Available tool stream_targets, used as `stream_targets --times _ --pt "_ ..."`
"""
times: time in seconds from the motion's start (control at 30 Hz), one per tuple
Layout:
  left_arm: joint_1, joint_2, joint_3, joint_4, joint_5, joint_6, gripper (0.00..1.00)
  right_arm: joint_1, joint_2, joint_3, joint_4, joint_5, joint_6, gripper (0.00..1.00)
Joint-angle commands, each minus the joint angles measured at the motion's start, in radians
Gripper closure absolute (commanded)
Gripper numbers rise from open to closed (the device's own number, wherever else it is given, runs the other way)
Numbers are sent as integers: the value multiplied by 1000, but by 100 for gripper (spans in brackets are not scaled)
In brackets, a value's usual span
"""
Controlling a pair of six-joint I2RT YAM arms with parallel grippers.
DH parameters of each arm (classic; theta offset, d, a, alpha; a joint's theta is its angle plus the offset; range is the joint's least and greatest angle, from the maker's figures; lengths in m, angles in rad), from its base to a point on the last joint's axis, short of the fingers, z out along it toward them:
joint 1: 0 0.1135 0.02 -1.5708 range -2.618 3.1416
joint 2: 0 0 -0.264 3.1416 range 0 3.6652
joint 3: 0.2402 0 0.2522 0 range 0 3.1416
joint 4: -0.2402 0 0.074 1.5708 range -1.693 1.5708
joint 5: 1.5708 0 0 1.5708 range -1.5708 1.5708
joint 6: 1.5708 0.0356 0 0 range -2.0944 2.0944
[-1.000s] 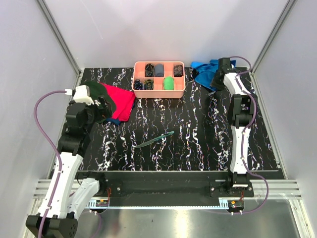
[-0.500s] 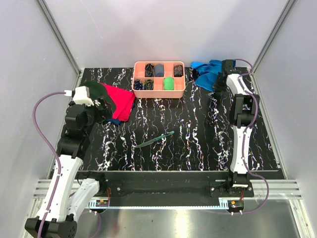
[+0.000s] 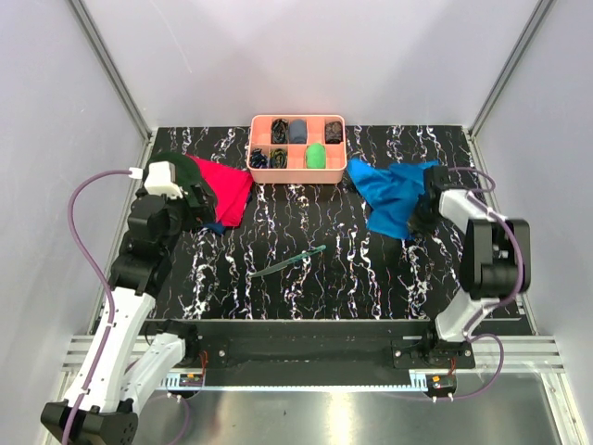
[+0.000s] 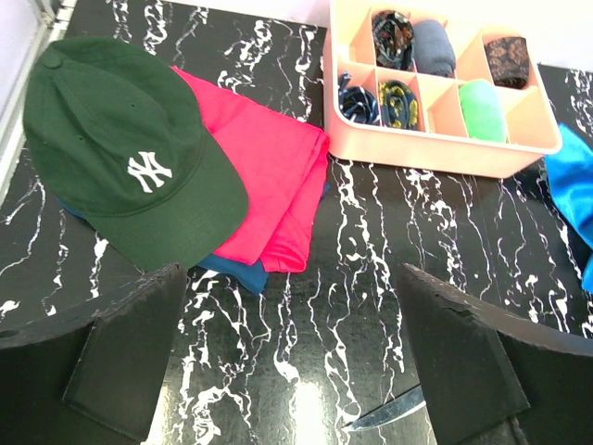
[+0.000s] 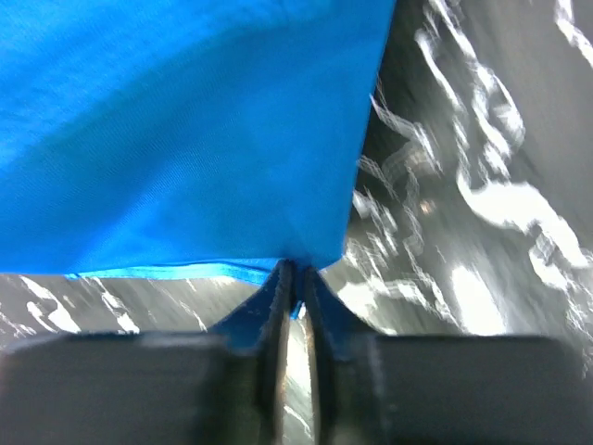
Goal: Fold the napkin, place the utensils inside, and roll it up
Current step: Grab the napkin with the right arm
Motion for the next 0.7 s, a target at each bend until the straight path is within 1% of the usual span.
stream_targets --times 0.0,0.03,0.07,0.1,0.17,0.2,0.3,0.33,0.43,0.57,0.67 --pt "-17 9 8 32 -15 15 1 89 -160 -21 7 129 -4 59" --pt "-19 10 8 33 -12 15 1 119 -215 -26 6 155 -4 51" --pt "-17 12 8 33 -13 16 1 158 -240 -24 6 190 -13 45" --pt "-19 12 8 33 -16 16 1 219 -257 -20 9 204 -16 39" --pt "-17 10 7 32 -24 18 1 274 -269 5 9 212 -22 36" --pt "-17 10 5 32 -30 19 1 305 -260 17 11 200 -24 36" --pt "-17 9 5 32 -30 19 1 342 -177 61 8 187 -27 40" --pt "-17 9 5 33 -29 18 1 366 -124 81 6 192 -29 42" --pt "-19 9 5 32 -24 18 1 420 -27 121 -9 206 -24 44" --pt "-19 10 5 32 -23 18 1 457 59 164 -32 256 -15 45" --pt "-17 7 5 33 -21 16 1 460 105 187 -52 279 -15 46"
